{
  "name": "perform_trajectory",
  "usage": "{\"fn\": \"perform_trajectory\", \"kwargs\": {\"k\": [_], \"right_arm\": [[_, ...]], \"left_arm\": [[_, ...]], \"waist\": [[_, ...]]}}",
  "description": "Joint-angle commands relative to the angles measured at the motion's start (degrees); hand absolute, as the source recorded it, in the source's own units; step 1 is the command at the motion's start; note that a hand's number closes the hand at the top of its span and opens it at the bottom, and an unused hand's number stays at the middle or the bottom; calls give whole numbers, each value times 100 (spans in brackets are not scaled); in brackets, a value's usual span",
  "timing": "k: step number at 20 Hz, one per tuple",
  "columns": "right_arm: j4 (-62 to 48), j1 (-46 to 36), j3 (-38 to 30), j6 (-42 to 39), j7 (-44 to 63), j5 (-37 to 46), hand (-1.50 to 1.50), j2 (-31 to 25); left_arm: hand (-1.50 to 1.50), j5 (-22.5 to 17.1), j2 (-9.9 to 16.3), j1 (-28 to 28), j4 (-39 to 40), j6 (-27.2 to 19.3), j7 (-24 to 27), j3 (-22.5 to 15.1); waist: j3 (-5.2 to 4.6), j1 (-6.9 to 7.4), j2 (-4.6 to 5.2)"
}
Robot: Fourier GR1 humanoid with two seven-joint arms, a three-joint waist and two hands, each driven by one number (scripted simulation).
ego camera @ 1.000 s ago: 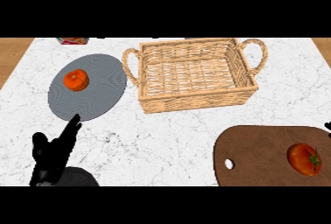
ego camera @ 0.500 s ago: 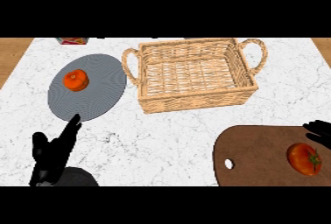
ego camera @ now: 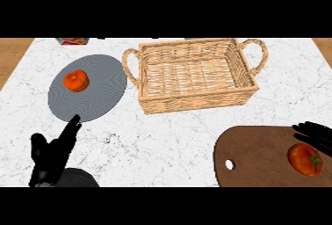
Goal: Pick the tomato from the cutting board and place it in the basket
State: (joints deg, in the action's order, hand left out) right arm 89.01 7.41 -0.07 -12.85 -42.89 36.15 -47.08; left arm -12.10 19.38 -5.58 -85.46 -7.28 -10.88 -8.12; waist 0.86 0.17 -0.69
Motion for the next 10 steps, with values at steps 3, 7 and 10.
{"fn": "perform_trajectory", "kwargs": {"k": [3,7,10], "right_arm": [[-134,-21,132,170,-25,234,-150,302],[-284,-275,308,200,33,472,-150,505],[-375,-221,311,313,17,597,150,580]], "left_arm": [[0,-14,-27,-275,587,107,-208,33],[0,-25,-9,45,626,166,-408,127],[0,17,-43,-342,417,202,-308,40]], "waist": [[-86,-24,77],[-87,-19,83],[-84,16,77]]}}
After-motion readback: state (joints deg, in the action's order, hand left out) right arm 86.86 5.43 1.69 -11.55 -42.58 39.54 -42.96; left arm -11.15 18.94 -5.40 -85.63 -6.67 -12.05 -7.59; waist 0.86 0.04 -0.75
